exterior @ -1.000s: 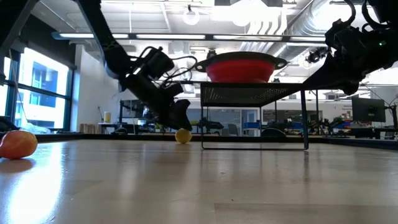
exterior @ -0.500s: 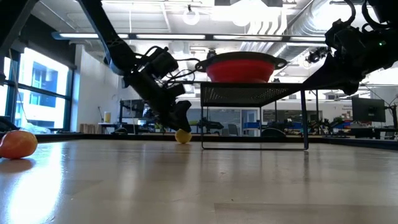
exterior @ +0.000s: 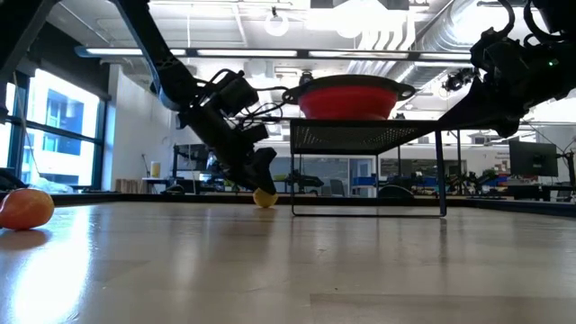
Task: Pick & Place Fruit
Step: Put the yellow lemon into the red strainer bowl on the shelf
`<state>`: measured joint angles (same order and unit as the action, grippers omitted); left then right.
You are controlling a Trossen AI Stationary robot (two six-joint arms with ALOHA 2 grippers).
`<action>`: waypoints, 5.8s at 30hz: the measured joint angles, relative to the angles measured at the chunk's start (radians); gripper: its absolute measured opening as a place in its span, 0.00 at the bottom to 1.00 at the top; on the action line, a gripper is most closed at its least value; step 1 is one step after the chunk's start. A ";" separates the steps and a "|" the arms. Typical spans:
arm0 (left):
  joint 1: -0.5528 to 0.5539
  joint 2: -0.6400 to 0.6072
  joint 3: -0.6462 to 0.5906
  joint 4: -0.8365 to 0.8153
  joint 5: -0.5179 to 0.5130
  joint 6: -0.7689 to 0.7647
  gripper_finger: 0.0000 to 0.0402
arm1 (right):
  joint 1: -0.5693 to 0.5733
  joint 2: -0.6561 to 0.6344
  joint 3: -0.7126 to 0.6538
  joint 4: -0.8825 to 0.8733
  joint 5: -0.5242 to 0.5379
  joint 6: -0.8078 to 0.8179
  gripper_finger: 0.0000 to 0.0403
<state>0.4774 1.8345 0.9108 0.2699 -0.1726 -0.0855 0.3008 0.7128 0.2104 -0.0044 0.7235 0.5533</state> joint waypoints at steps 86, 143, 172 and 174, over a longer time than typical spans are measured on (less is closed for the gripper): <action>0.001 0.068 0.000 0.066 -0.084 -0.122 0.52 | 0.000 0.000 0.001 0.000 0.001 0.000 0.00; 0.029 -0.390 0.000 -0.227 -0.108 0.085 0.51 | 0.000 0.000 0.001 0.000 -0.001 0.000 0.00; -0.053 -0.497 0.010 0.199 0.340 0.028 0.51 | 0.000 0.000 0.001 0.000 -0.001 0.000 0.00; -0.055 -0.480 0.039 0.168 0.340 0.028 0.51 | 0.000 0.000 0.001 0.000 -0.001 0.000 0.00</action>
<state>0.4225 1.3549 0.9498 0.4377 0.1673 -0.0577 0.3004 0.7124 0.2111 -0.0045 0.7227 0.5533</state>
